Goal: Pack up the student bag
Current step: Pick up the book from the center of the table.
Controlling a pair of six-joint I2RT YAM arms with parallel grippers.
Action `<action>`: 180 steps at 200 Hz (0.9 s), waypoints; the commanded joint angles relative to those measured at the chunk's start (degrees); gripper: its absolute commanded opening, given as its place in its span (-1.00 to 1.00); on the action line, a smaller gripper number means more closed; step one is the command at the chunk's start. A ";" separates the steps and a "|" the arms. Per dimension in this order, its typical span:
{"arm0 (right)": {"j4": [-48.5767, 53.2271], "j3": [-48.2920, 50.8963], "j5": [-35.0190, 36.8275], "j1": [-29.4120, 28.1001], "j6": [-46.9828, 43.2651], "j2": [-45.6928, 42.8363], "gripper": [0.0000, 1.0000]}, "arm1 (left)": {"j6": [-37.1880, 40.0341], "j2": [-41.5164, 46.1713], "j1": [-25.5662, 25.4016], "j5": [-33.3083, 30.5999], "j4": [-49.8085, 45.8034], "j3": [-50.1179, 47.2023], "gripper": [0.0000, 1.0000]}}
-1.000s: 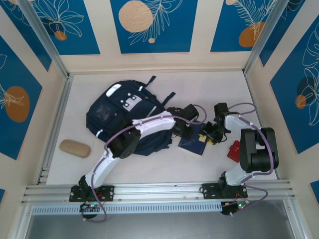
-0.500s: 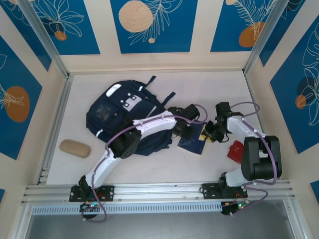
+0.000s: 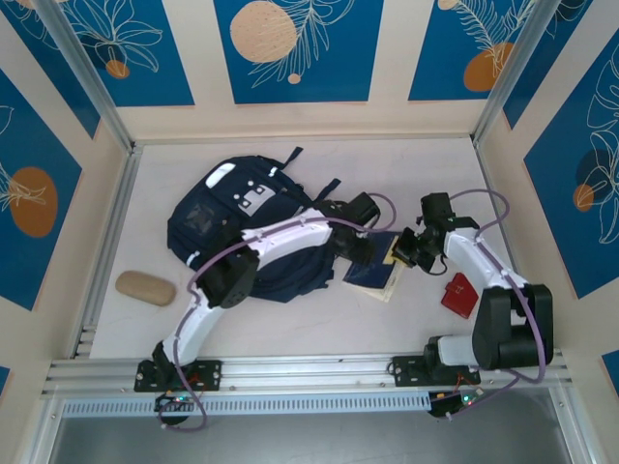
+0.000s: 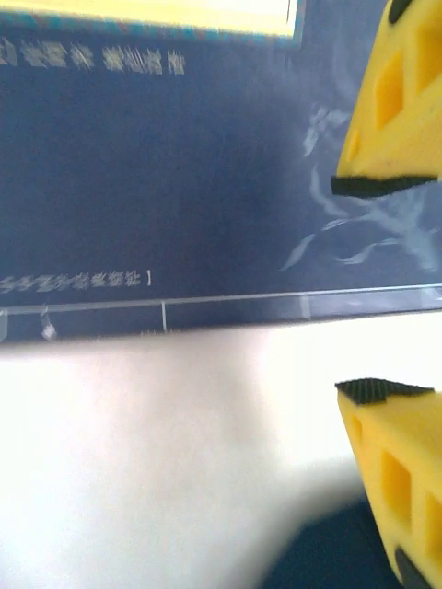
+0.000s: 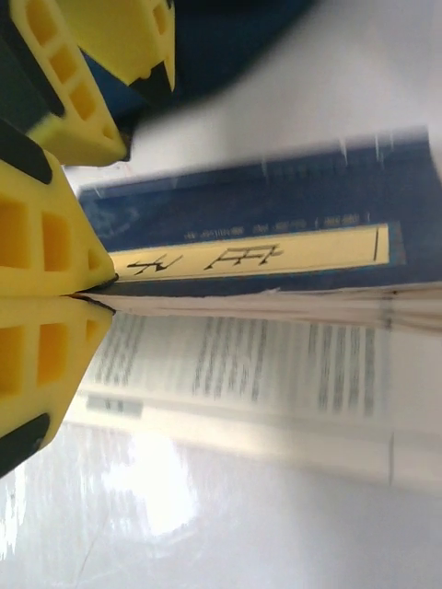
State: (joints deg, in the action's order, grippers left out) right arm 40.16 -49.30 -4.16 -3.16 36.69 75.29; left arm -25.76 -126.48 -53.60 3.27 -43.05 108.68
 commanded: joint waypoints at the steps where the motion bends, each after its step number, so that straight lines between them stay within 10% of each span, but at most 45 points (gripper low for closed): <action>1: 1.15 -3.90 -5.61 -0.26 -3.92 -4.77 -1.00 | 0.50 11.10 3.57 2.43 3.25 -3.14 0.25; 110: -9.64 -11.22 -38.54 -1.73 -5.24 -9.11 -1.00 | -10.99 39.73 20.22 29.87 28.49 -36.24 0.99; 180: -16.44 -15.17 -48.92 -4.86 -1.23 -4.00 -1.00 | -20.90 41.22 23.40 39.96 43.13 -41.84 0.83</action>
State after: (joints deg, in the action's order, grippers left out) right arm 27.20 -61.10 -46.02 -6.96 33.41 69.82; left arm -41.71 -86.08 -31.55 36.84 -8.29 68.31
